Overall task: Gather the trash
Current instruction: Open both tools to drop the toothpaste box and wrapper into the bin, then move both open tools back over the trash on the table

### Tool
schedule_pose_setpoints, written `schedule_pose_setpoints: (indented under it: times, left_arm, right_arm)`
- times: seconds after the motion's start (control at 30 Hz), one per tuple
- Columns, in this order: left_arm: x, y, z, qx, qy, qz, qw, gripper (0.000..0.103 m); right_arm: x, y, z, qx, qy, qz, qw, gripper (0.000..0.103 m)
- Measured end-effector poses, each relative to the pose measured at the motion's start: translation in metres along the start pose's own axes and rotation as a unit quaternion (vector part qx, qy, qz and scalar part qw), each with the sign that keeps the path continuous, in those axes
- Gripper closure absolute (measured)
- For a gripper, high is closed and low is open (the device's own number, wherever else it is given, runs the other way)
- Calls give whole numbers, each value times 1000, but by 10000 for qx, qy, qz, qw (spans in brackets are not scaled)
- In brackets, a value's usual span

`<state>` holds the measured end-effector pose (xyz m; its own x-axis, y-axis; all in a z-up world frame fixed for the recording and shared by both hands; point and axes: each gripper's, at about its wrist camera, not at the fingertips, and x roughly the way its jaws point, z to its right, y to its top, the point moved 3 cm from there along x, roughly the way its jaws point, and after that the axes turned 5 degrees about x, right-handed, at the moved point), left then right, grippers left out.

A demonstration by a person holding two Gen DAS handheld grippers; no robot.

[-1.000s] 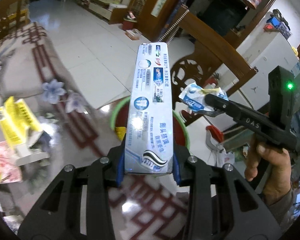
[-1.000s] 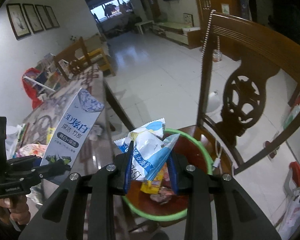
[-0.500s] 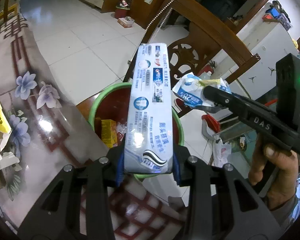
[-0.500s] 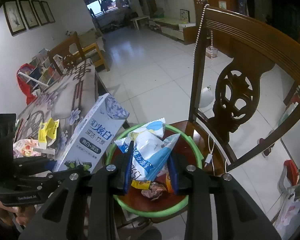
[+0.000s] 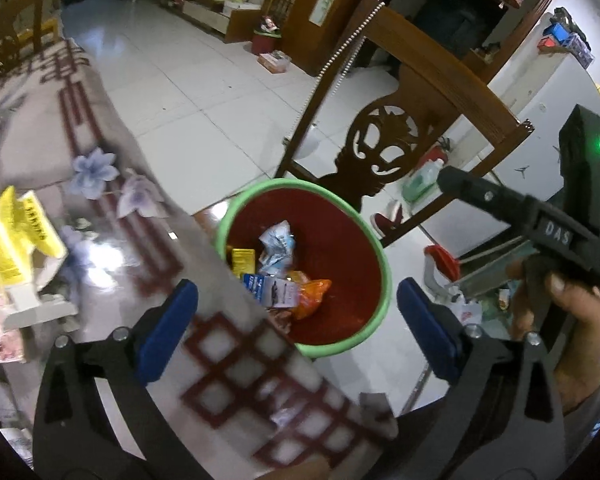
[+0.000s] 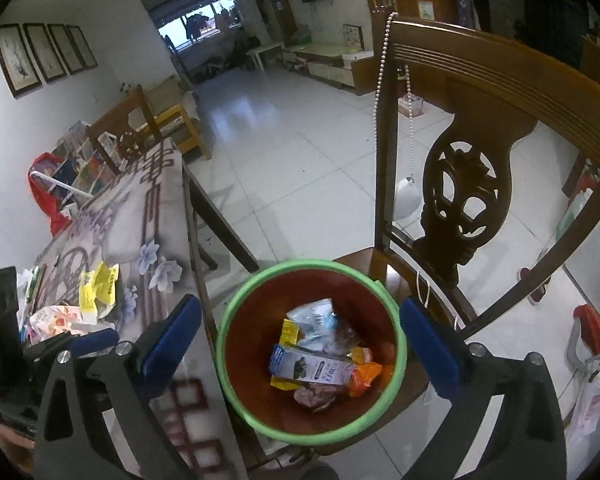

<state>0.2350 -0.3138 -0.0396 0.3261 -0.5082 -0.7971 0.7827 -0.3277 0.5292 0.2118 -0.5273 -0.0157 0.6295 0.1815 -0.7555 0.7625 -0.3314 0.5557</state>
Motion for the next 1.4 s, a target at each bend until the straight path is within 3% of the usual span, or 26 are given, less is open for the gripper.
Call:
schedule_pose_setpoints:
  times: [0.43, 0.67, 1.03, 1.4]
  left_arm:
    - [-62, -25, -35, -349, 382, 332, 9981, 5]
    - [-108, -54, -74, -712, 703, 541, 9935, 5]
    - [-180, -108, -137, -1308, 1183, 839, 9807, 5]
    - [-240, -151, -199, -1866, 1591, 1125, 9629, 5]
  right_arm:
    - [5, -5, -45, -490, -1, -52, 9988, 7]
    - [7, -15, -97, -1075, 286, -101, 9937, 7]
    - [22, -38, -187, -1942, 616, -312, 9785, 7]
    - [38, -55, -255, -2284, 825, -493, 9688, 7]
